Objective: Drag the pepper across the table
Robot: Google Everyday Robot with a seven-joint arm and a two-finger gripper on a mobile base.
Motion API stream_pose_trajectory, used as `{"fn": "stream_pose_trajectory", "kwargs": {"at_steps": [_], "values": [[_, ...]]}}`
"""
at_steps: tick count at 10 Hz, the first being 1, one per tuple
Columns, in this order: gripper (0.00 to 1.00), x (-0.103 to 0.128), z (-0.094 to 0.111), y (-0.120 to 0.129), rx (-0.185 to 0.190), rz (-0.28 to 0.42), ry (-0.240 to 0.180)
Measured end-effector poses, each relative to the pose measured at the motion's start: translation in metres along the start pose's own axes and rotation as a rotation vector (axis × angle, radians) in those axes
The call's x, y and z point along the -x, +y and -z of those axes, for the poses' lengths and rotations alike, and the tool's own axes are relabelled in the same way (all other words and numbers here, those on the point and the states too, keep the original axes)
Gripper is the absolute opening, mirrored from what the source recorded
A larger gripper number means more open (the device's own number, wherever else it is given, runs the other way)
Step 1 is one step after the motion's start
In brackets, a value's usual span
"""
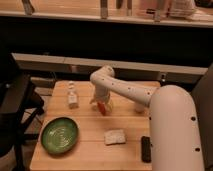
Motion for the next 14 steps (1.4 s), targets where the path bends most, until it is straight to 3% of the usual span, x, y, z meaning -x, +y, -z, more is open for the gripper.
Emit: {"fn": "stream_pose_trajectory", "kwargs": {"at_steps": [9, 11, 14], "values": [[0.8, 0.0, -0.004, -0.009, 0.003, 0.005, 0.003], [0.72, 0.001, -0.005, -0.012, 0.006, 0.009, 0.003], [0.71, -0.001, -0.007, -0.012, 0.005, 0.008, 0.006]]}}
